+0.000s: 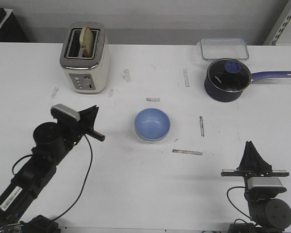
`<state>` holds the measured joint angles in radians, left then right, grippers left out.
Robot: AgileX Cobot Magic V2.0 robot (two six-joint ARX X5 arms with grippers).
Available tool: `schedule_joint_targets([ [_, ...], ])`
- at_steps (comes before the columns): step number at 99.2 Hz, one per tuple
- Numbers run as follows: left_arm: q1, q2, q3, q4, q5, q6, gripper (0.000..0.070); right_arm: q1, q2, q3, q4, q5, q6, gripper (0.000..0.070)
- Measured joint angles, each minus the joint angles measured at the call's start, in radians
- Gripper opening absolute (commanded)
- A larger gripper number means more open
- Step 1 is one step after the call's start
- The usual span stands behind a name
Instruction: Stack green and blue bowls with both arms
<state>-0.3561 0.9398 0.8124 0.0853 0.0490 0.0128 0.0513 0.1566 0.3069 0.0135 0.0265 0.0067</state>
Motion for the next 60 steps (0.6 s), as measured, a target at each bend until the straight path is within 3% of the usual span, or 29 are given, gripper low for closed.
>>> schedule_joint_targets([
  [48, 0.264, -0.515, -0.400, 0.003, -0.002, 0.000, 0.0001, 0.000, 0.000, 0.000, 0.000, 0.000, 0.000, 0.0009],
  [60, 0.290, -0.627, -0.425, -0.063, -0.002, 0.000, 0.0001, 0.000, 0.000, 0.000, 0.000, 0.000, 0.000, 0.0009],
])
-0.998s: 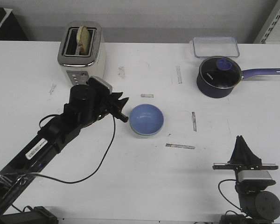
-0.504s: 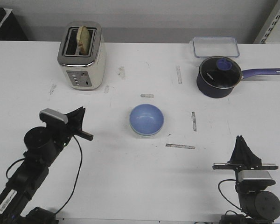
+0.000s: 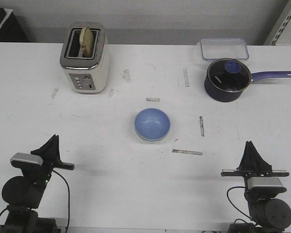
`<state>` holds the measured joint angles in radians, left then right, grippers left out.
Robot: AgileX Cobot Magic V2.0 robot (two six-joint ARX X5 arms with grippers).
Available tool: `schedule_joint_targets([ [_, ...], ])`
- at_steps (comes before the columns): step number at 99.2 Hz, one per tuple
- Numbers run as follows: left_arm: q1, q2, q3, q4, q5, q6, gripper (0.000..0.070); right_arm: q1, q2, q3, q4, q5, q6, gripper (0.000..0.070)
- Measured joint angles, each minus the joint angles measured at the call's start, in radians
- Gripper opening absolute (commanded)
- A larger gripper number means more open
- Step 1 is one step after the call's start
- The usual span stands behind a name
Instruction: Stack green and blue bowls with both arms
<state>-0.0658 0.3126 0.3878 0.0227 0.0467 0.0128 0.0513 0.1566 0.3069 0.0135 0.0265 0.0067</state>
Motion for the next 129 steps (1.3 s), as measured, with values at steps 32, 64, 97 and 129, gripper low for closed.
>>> schedule_joint_targets([
  [32, 0.002, -0.180, 0.000, -0.060, 0.000, -0.001, 0.0001, 0.000, 0.000, 0.000, 0.000, 0.000, 0.000, 0.0009],
  [64, 0.002, -0.213, 0.000, -0.245, 0.000, 0.000, 0.0001, 0.000, 0.000, 0.000, 0.000, 0.000, 0.000, 0.0009],
  [97, 0.002, -0.282, -0.190, -0.075, 0.000, 0.000, 0.0001, 0.000, 0.000, 0.000, 0.000, 0.000, 0.000, 0.0009],
  [129, 0.002, -0.307, -0.331, 0.116, -0.076, 0.000, 0.0001, 0.000, 0.000, 0.000, 0.000, 0.000, 0.000, 0.0009],
])
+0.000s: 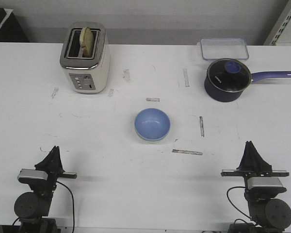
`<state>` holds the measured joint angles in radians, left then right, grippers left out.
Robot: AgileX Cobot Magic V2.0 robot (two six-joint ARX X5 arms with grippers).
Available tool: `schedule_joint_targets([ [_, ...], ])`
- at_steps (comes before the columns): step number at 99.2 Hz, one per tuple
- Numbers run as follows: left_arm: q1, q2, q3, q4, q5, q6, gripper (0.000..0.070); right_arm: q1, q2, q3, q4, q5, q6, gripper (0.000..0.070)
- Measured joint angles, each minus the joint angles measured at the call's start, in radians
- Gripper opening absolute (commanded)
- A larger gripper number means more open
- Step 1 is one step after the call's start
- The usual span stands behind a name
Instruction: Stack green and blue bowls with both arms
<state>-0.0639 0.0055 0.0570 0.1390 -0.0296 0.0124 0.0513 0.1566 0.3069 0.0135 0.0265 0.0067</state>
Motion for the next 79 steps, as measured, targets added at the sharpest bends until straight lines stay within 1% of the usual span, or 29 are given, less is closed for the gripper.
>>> schedule_joint_targets([
  [18, 0.000, 0.000, -0.023, 0.045, -0.007, 0.000, 0.0002, 0.000, 0.000, 0.000, 0.000, 0.000, 0.000, 0.0009],
  [41, 0.000, 0.000, -0.023, 0.000, -0.010, 0.002, 0.0002, 0.000, 0.000, 0.000, 0.000, 0.000, 0.000, 0.0009],
  [54, 0.000, 0.000, -0.023, -0.023, -0.018, 0.017, 0.0002, 0.000, 0.000, 0.000, 0.000, 0.000, 0.000, 0.0009],
  [79, 0.000, 0.000, -0.023, -0.024, -0.021, 0.024, 0.0002, 0.000, 0.000, 0.000, 0.000, 0.000, 0.000, 0.0009],
])
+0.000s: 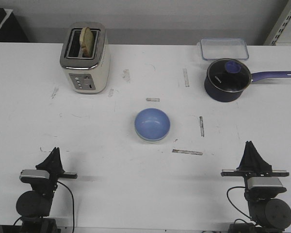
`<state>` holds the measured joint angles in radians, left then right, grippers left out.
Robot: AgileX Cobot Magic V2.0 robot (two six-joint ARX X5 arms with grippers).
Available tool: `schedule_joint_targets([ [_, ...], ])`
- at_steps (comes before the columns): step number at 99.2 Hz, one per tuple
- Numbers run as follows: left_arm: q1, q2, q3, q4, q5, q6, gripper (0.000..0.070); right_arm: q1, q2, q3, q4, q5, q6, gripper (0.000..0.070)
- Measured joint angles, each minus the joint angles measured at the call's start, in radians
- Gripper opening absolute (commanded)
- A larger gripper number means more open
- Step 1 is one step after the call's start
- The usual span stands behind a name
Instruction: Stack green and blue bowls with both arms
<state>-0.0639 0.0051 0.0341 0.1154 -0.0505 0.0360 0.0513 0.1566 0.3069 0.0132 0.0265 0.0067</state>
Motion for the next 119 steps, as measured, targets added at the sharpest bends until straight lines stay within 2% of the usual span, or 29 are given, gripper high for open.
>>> schedule_joint_targets([
  [100, 0.000, 0.000, 0.000, 0.000, 0.000, 0.000, 0.0002, -0.001, -0.007, -0.002, -0.001, 0.001, 0.000, 0.0009],
  [119, 0.000, 0.000, 0.000, 0.000, 0.000, 0.000, 0.0002, -0.034, -0.042, -0.100, 0.058, -0.001, 0.000, 0.0009],
])
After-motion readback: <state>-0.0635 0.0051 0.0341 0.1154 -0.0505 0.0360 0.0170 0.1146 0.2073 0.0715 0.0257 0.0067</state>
